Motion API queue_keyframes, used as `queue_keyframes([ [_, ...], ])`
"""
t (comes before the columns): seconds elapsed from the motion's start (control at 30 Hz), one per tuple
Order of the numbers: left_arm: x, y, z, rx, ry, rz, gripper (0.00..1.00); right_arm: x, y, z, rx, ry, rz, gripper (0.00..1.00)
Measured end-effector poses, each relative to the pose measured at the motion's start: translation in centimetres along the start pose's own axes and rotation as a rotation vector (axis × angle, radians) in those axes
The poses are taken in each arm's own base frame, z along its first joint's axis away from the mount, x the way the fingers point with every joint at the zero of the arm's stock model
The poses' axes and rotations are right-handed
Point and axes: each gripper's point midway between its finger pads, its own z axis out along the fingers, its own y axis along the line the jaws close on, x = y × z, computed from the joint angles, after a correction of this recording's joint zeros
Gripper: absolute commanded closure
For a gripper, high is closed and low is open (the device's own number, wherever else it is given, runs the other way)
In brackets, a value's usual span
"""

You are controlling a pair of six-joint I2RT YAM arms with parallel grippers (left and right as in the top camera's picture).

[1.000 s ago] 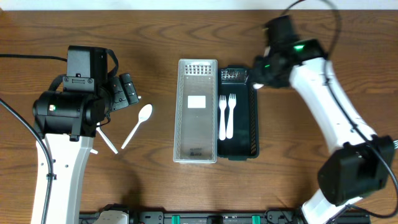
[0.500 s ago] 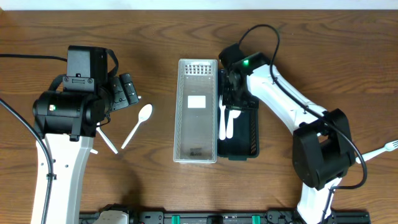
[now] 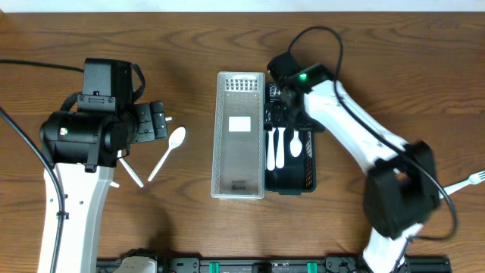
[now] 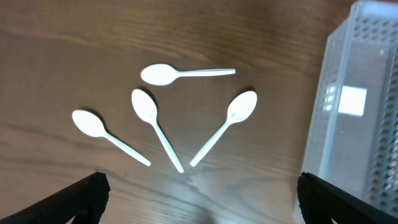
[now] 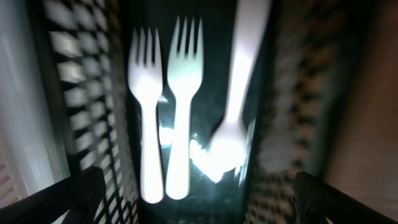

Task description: Pack container

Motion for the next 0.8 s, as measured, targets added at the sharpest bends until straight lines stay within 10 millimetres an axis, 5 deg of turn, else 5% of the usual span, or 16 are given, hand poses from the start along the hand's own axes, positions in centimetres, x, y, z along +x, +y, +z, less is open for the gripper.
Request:
queue_keyframes([
  [0.2,-0.4,-0.7,1.7,0.015,0.039,0.085,0.02,-2.8,-2.0,-10.3,-0.024,-0.312,0.006,0.01],
  [0.33,-0.2,-1.7,6.0,0.009,0.157,0.128,0.02,-1.9,-4.9,-14.9,-0.012,-0.385,0.061,0.01],
  [0.57,2.2,-3.1,14.3,0.013,0.314,0.182,0.02,0.5,-9.7,-14.8,0.089,-0.278,0.138,0.01],
  [0.8,7.0,-4.3,19.3,0.072,0.407,0.244,0.02,0.4,-12.5,-14.6,0.13,-0.26,0.181,0.01],
])
